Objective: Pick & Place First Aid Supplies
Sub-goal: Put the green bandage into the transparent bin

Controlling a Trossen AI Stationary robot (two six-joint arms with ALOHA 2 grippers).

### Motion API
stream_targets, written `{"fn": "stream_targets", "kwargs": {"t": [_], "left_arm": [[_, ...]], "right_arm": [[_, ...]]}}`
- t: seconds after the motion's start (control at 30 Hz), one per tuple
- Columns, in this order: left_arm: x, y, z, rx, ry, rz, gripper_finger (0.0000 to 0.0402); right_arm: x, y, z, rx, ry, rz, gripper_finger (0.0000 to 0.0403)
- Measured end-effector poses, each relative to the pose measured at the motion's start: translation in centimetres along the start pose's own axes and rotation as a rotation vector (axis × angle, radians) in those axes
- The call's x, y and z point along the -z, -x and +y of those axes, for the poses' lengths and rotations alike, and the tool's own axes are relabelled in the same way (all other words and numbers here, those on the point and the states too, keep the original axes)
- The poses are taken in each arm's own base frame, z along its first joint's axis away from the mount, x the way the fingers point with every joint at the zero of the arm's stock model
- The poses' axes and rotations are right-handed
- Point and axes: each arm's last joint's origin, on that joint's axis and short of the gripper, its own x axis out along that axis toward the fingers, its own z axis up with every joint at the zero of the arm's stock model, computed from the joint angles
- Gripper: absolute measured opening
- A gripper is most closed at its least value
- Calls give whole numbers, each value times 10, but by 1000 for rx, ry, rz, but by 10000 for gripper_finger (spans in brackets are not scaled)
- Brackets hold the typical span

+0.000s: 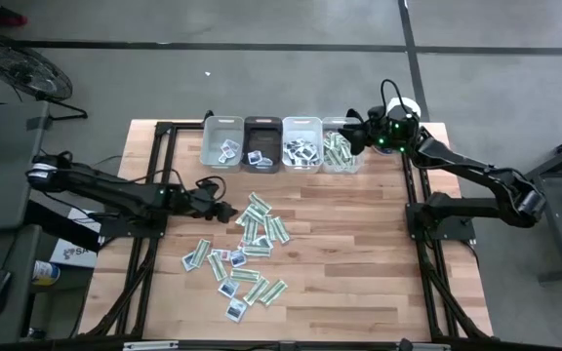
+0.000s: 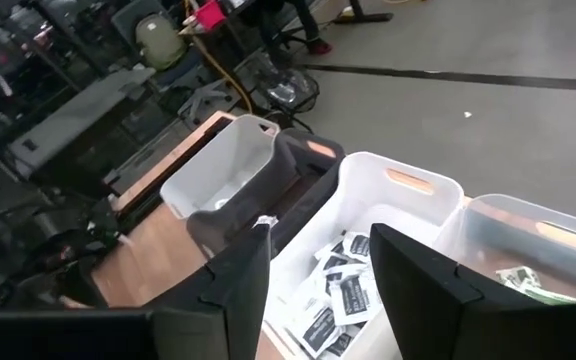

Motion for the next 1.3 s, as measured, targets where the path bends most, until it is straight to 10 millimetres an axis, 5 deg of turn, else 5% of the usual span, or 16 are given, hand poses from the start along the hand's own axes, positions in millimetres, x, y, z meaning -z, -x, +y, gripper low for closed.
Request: {"fn": "stream_targets", "kwargs": {"t": [0.6,1.3], "left_arm": [[-24,-49,13,36,171,133,198],[-24,-54,14,29,292,159,198]], "right_arm": [[0,0,1,-35,60,15,170],[1,0,2,-69,108,28,169]]}}
